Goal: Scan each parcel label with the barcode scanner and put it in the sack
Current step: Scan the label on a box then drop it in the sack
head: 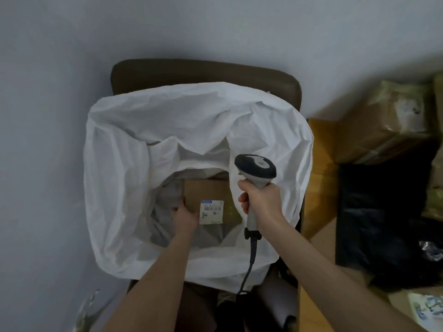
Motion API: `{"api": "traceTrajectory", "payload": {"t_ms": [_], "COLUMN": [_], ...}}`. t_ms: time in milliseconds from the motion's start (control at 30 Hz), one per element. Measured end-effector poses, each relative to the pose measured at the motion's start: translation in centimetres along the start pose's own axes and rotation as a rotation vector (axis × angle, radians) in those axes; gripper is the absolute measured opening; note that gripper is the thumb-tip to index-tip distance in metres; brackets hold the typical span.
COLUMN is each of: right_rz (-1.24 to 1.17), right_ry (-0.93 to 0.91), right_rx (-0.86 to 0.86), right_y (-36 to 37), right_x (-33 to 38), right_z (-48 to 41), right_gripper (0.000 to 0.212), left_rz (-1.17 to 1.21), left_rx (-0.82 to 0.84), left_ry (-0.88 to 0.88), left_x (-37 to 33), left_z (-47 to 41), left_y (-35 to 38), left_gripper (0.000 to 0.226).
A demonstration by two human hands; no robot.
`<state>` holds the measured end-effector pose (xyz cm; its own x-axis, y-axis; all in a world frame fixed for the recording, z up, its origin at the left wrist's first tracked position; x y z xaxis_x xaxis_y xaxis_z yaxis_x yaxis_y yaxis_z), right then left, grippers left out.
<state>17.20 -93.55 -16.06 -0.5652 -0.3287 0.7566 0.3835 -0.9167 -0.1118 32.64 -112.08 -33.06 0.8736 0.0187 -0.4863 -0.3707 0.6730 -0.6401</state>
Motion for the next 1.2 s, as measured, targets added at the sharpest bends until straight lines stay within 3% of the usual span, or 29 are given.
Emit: {"api": "traceTrajectory", "payload": {"t_ms": [133, 367, 467, 767, 1000, 1200], "right_rz": [0.007, 0.01, 0.017, -0.044, -0.149, -0.24], "right_ry": [0.005, 0.014, 0.032, 0.105, 0.077, 0.112], "right_rx": [-0.012, -0.021, -0.013, -0.021, 0.069, 0.185], "right_y": [-0.3, -0.7, -1.3, -6.4, -12.5, -20.1], "right_x": [-1.1, -1.8, -1.7, -0.5, -0.2, -0.4], "right_z": [-1.2, -2.4, -1.7, 5.1, 13.1, 18.4], "right_gripper": [0.011, 0.011, 0.01, 0.012, 0.01, 0.012], "left_rz": [-0.181, -0.425, -0.464, -0.576, -0.494, -0.508], "left_rx": [-0.094, 0.17, 0.13, -0.067, -0.147, -0.183], "left_ry": [0.094, 0.005, 0.036, 0.418, 0.516, 0.621], "left_x": [-1.9, -2.1, -3.4, -14.4, -19.9, -23.0], "left_z": [-0.4, -4.4, -2.6, 9.4, 21.8, 32.8], "left_y": [0.5, 3.4, 3.2, -1.1, -3.4, -1.1], "left_gripper": [0.085, 0.102, 0.09, 0.054, 0.051, 0.065]}}
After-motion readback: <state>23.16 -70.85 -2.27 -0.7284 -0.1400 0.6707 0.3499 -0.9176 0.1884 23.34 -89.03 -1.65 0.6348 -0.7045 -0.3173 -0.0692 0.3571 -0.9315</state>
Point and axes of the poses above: each hand's wrist, its own z-axis away from the middle knuckle, its own y-axis out of the palm, x = y × z, the point moved 10 cm from there along -z, towards the middle knuckle
